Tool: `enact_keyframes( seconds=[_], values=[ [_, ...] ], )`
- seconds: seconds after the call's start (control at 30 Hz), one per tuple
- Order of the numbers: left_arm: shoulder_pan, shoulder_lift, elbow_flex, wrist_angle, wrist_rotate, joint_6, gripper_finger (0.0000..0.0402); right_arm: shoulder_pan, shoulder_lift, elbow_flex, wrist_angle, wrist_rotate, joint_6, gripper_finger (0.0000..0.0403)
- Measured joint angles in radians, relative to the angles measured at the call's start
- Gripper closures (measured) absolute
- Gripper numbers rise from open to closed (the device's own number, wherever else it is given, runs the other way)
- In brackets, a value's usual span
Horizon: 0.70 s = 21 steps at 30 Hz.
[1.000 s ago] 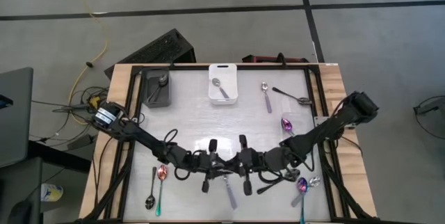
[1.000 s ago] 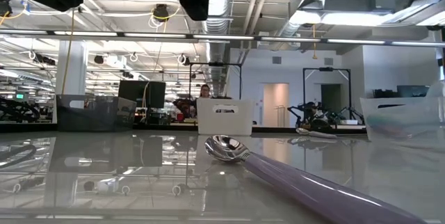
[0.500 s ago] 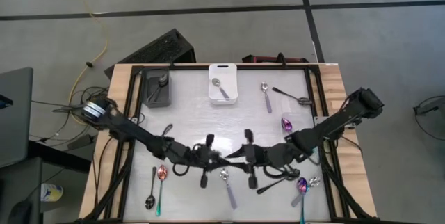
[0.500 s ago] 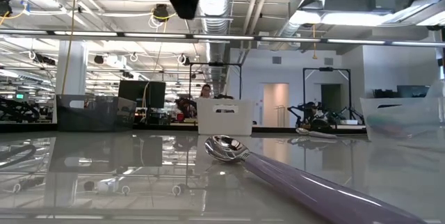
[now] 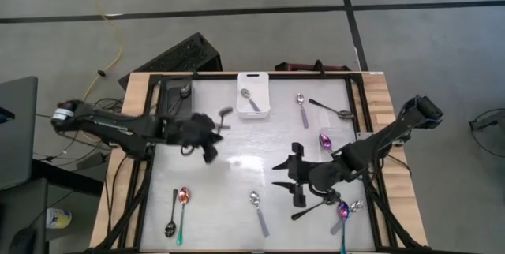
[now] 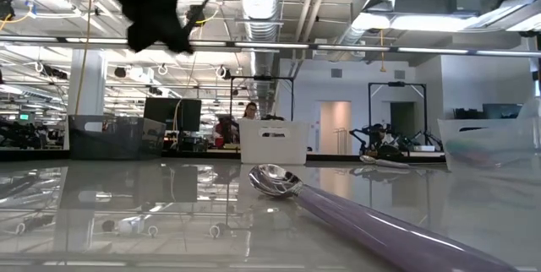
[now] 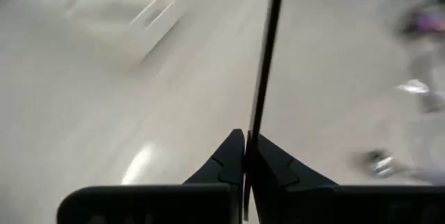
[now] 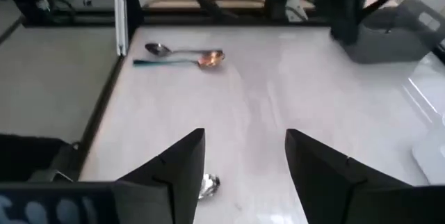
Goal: Sort silverware by color (type)
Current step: Put the black spoon into the black bin
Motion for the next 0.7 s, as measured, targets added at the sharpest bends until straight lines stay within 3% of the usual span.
enact_keyframes(
  seconds=[0.13, 0.3, 0.53, 0.7],
  values=[
    [0.151, -0.028, 0.000, -0.204, 0.107, -0.036, 0.0402, -0.009, 0.036, 0.000, 0.006, -0.001, 0.001, 0.0185],
    [0.314, -0.029, -0.001, -0.290, 0.233, 0.018, 0.0401, -0.013, 0.067, -0.001, -0.002, -0.001, 0.002, 0.0188],
    [0.550, -0.041, -0.001, -0.293, 0.322, 0.095, 0.0401, -0.006, 0.068, -0.001, -0.006, -0.008, 0.027, 0.0188],
    [0.623, -0.041, -0.001, -0.279, 0.441, 0.132, 0.0401, 0.015, 0.068, -0.001, -0.013, -0.006, 0.028, 0.0188]
  ],
)
